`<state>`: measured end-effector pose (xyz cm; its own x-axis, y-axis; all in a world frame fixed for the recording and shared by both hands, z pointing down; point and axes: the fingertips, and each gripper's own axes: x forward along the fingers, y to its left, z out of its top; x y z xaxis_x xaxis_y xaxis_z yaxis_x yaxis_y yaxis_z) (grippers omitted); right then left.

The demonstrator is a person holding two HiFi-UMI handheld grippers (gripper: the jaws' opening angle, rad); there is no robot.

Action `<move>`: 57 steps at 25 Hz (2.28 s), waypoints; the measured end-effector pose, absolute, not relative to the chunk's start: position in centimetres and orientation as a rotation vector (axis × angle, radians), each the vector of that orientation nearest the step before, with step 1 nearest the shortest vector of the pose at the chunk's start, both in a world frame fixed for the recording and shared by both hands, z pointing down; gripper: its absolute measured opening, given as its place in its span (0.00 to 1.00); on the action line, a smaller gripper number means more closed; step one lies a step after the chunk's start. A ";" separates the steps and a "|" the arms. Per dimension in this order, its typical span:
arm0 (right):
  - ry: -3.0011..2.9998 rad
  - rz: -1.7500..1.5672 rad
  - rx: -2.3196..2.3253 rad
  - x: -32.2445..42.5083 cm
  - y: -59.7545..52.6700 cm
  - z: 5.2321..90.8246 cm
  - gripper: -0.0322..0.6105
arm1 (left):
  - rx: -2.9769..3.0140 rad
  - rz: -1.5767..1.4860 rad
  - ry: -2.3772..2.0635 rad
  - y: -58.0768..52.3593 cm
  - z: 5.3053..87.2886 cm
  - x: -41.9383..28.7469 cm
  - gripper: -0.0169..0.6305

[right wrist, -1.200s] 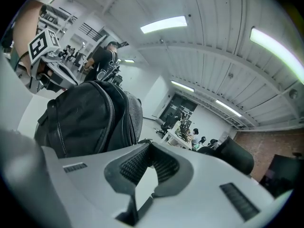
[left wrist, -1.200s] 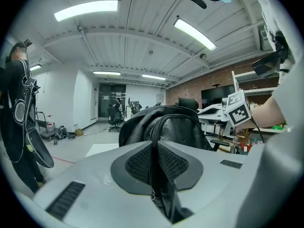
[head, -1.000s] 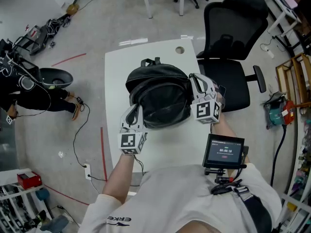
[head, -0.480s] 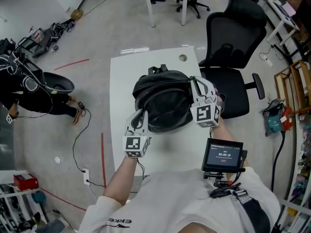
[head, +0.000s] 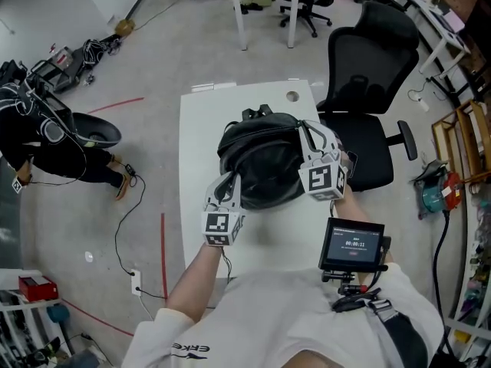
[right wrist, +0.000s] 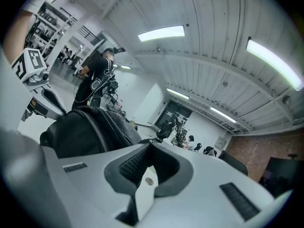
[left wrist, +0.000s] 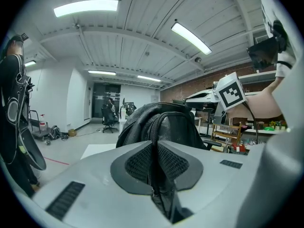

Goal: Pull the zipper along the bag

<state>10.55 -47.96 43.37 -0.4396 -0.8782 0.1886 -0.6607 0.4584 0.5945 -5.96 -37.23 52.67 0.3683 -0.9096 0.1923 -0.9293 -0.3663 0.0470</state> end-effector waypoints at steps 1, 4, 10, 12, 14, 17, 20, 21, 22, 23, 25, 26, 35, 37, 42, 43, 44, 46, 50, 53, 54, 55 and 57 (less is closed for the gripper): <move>-2.237 -0.612 1.283 10.4 -47.9 43.3 0.08 | 2.476 0.197 -1.672 -37.2 52.7 -5.9 0.08; -2.244 -0.622 1.278 9.5 -47.6 42.9 0.08 | 2.479 0.188 -1.663 -37.0 52.8 -5.9 0.08; -2.254 -0.640 1.260 7.4 -47.3 42.4 0.08 | 2.489 0.181 -1.646 -36.8 53.0 -6.2 0.08; -2.254 -0.648 1.256 6.8 -47.1 42.2 0.08 | 2.496 0.173 -1.639 -36.7 53.0 -6.3 0.08; -2.253 -0.655 1.253 6.1 -47.0 42.0 0.08 | 2.501 0.169 -1.629 -36.6 53.0 -6.4 0.08; -2.253 -0.661 1.244 5.3 -46.8 41.8 0.08 | 2.510 0.161 -1.615 -36.5 53.0 -6.4 0.08; -2.253 -0.669 1.233 4.5 -46.5 41.6 0.08 | 2.518 0.148 -1.603 -36.5 53.0 -6.3 0.08; -2.253 -0.672 1.229 4.2 -46.5 41.6 0.08 | 2.521 0.144 -1.600 -36.5 53.0 -6.3 0.08; -2.253 -0.675 1.225 3.9 -46.4 41.5 0.08 | 2.524 0.141 -1.596 -36.6 53.0 -6.3 0.08; -2.252 -0.677 1.221 3.6 -46.4 41.5 0.08 | 2.527 0.138 -1.591 -36.6 53.0 -6.3 0.08; -2.251 -0.681 1.215 3.0 -46.3 41.5 0.08 | 2.535 0.134 -1.579 -36.6 53.0 -6.3 0.08; -2.250 -0.683 1.211 2.7 -46.2 41.5 0.08 | 2.540 0.133 -1.573 -36.5 53.0 -6.3 0.08; -2.250 -0.702 1.154 0.1 -45.5 41.4 0.08 | 2.571 0.136 -1.530 -36.3 53.0 -6.3 0.08; -2.247 -0.709 1.137 -0.6 -45.2 41.5 0.08 | 2.578 0.137 -1.522 -36.2 52.9 -6.3 0.08; -2.244 -0.721 1.101 -2.2 -44.7 41.7 0.08 | 2.589 0.129 -1.505 -36.0 52.9 -6.4 0.08; -2.243 -0.722 1.094 -2.5 -44.6 41.7 0.08 | 2.590 0.127 -1.501 -36.0 52.9 -6.4 0.08; -2.243 -0.723 1.086 -2.9 -44.5 41.7 0.08 | 2.591 0.125 -1.497 -35.9 52.8 -6.5 0.08; -2.241 -0.729 1.068 -3.6 -44.2 41.7 0.08 | 2.593 0.122 -1.489 -35.8 52.8 -6.6 0.08; -2.227 -0.741 1.037 -4.6 -43.9 41.9 0.08 | 2.593 0.107 -1.474 -35.8 52.8 -6.6 0.08; -2.213 -0.745 1.017 -5.4 -43.8 42.3 0.08 | 2.593 0.093 -1.468 -35.8 52.8 -6.9 0.08; -2.208 -0.747 1.011 -5.7 -43.7 42.4 0.08 | 2.593 0.089 -1.466 -35.8 52.9 -7.0 0.08; -2.203 -0.749 1.003 -6.0 -43.7 42.4 0.08 | 2.593 0.085 -1.464 -35.8 52.9 -7.1 0.08; -2.194 -0.753 0.985 -6.5 -43.6 42.6 0.08 | 2.591 0.079 -1.461 -35.8 52.9 -7.2 0.08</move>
<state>-6.50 -43.64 42.62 -0.5358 -0.7911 0.2951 -0.4429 0.5609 0.6995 -7.21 -35.81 52.92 0.5197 -0.8449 0.1270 -0.8536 -0.5074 0.1178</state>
